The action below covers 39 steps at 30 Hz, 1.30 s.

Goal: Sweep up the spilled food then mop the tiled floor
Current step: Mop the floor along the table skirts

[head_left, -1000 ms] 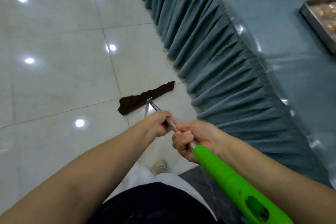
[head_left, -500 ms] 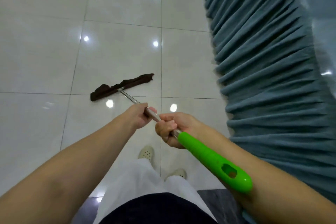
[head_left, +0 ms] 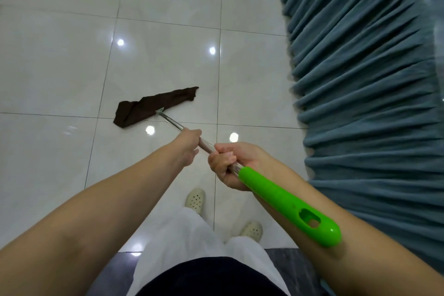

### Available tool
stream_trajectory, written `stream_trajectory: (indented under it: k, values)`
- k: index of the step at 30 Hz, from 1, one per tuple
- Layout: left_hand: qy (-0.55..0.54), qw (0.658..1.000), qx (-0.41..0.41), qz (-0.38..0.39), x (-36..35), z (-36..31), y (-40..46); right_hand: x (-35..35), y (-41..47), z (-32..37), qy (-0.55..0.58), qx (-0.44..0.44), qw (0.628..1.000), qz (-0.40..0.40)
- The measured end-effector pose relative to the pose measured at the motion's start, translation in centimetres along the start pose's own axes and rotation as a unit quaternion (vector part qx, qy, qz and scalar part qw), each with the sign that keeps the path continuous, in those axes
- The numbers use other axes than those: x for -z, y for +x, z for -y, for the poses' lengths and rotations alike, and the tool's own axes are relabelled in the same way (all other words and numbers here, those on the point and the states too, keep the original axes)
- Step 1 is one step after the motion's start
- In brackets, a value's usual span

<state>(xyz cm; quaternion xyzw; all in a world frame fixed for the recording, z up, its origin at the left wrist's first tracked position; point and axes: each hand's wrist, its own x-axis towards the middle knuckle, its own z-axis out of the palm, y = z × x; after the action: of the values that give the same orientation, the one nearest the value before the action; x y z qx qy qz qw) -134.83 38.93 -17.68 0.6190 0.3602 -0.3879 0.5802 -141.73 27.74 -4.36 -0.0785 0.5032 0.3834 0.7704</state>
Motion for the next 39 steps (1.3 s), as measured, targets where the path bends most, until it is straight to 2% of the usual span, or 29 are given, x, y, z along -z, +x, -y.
stream_trajectory:
  k: [8,18,24,29,32,39]
  values:
    - [0.007,0.999,0.005,0.036,-9.0,5.8,-4.3,9.0,-6.7,-0.3,-0.016,0.01,1.0,-0.02]
    - [-0.005,0.996,0.021,0.091,-24.4,14.4,-11.1,22.6,-17.4,0.1,0.02,0.053,0.998,-0.036]
    - [-0.052,0.991,0.062,0.11,-30.3,16.5,-12.6,26.3,-21.2,0.7,0.04,0.087,0.994,-0.057]
    - [-0.149,0.976,0.104,0.124,-31.8,15.4,-12.2,26.4,-22.2,2.1,0.018,0.097,0.994,-0.056]
    - [-0.197,0.968,0.098,0.123,-32.5,13.7,-11.7,25.8,-22.1,3.9,0.012,0.093,0.994,-0.061]
    - [-0.247,0.959,0.09,0.108,-31.7,5.6,-7.8,21.1,-19.1,10.9,0.002,0.084,0.995,-0.056]
